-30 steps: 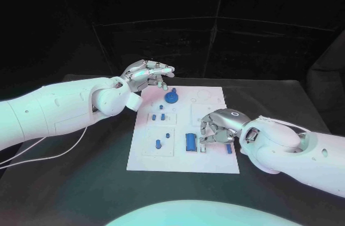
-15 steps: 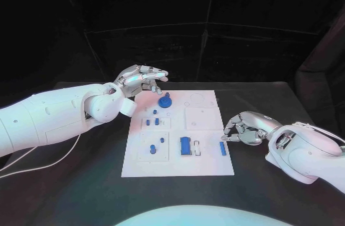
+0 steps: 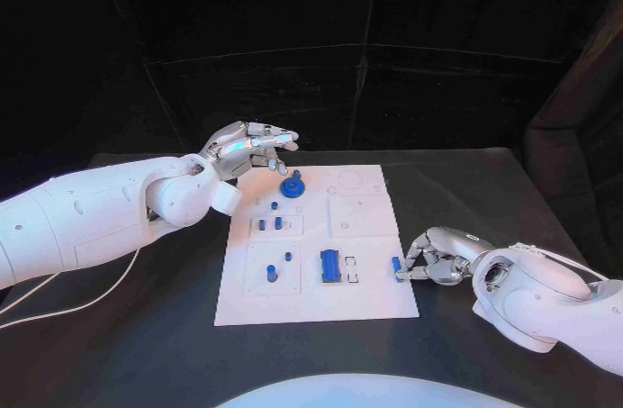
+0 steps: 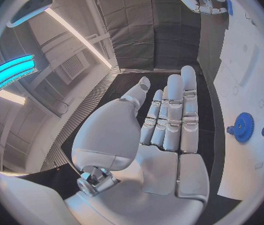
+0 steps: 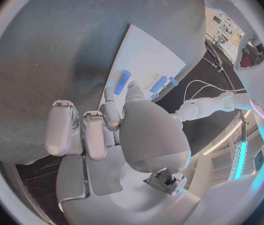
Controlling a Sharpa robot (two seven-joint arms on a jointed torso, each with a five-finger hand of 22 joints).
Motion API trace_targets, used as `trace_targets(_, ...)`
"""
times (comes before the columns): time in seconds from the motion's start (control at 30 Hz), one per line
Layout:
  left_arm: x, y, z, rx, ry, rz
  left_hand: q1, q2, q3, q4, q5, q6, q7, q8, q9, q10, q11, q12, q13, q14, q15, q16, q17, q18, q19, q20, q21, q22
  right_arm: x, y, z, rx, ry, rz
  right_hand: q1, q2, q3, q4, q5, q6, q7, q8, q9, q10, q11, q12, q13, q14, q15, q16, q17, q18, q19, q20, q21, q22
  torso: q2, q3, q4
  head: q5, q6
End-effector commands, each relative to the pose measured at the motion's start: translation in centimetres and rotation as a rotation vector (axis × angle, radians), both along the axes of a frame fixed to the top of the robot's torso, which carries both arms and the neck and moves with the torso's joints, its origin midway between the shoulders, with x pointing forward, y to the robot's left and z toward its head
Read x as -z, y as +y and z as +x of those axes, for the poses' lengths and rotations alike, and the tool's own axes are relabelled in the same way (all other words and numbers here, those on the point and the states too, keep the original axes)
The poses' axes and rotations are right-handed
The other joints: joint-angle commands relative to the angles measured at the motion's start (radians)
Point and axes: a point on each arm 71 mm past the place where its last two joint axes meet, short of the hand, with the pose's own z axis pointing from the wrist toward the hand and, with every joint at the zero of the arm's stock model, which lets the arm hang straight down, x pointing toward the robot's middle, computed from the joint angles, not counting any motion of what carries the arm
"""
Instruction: Assemble the parts on the task board
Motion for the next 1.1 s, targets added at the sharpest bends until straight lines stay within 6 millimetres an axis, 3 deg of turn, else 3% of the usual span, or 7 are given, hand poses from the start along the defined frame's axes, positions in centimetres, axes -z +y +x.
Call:
trace_targets(0.03,-0.1,0.0,0.0,0.008,-0.013,-0.008,0.003,0.006,-0.005,-0.003,0.001,-0.009,0.001,0.002,-0.001,-0.008,0.001,0.002,-0.001,-0.005,-0.001,0.002,-0.001,0.004,0.007,0.002,-0.006,-0.001,0.4,0.2,-0.1,0.012,-0.034,-0.04,-0.003,-0.009,-0.009,0.0,0.011,0.004,0.003,-0.002,-0.001,-0.011,0.0,-0.004,-0.002,0.086,-0.001,-0.005,0.174,-0.005,-0.006,0.001,-0.007,-0.004,0.001,0.0001,0.0003,0.002,0.0)
trace_targets(0.1,-0.1,0.0,0.0,0.006,-0.013,-0.007,0.003,0.006,-0.005,-0.003,0.001,-0.009,0.001,0.002,-0.001,-0.008,0.001,0.002,-0.001,-0.005,-0.001,0.002,-0.001,0.004,0.007,0.002,-0.006,-0.001,0.4,0.4,-0.2,0.009,-0.052,-0.04,0.0,-0.012,-0.012,0.0,0.016,0.007,0.002,0.001,0.0,-0.011,-0.001,-0.004,-0.001,0.086,-0.001,-0.007,0.173,-0.004,-0.007,0.001,-0.009,-0.005,0.0,0.0,-0.0023,0.004,-0.001)
trace_targets(0.63,0.0,0.1,0.1,0.005,-0.011,-0.005,0.003,0.006,-0.005,-0.003,0.001,-0.009,0.001,0.002,-0.001,-0.008,0.001,0.002,-0.001,-0.005,-0.001,0.002,-0.001,0.004,0.007,0.002,-0.006,-0.001,0.6,1.4,-0.3,-0.007,-0.092,-0.052,0.009,-0.015,-0.022,0.002,0.027,0.021,-0.005,0.021,0.007,-0.011,-0.006,-0.002,0.002,0.085,-0.005,-0.009,0.17,-0.004,-0.007,-0.002,-0.011,-0.008,0.001,0.0003,0.0006,0.0,-0.004)
trace_targets(0.83,0.0,0.1,0.1,0.007,-0.008,-0.004,0.003,0.006,-0.005,-0.003,0.001,-0.009,0.001,0.002,-0.001,-0.008,0.001,0.002,-0.001,-0.005,-0.001,0.002,-0.001,0.004,0.007,0.002,-0.006,-0.001,1.0,1.8,0.0,-0.025,-0.077,-0.145,0.036,-0.028,-0.031,-0.006,-0.009,-0.021,0.006,0.016,0.004,-0.057,0.002,-0.032,-0.043,0.077,0.0,-0.033,0.142,0.002,-0.022,0.0,-0.033,-0.038,0.001,-0.0005,0.001,0.002,-0.006)
trace_targets(1.1,0.1,0.1,0.0,0.013,0.0,-0.002,0.005,0.007,-0.006,-0.004,0.001,-0.009,0.001,0.004,-0.001,-0.008,0.001,0.004,-0.001,-0.006,-0.001,0.003,-0.002,0.004,0.007,0.002,-0.007,-0.002,1.4,2.8,0.2,-0.07,-0.076,-0.228,0.11,-0.024,-0.019,-0.049,0.002,-0.036,0.011,0.031,0.009,-0.074,0.007,-0.039,-0.057,0.075,0.004,-0.045,0.131,0.004,-0.027,0.006,-0.046,-0.053,0.002,-0.0005,0.0021,0.005,-0.006)
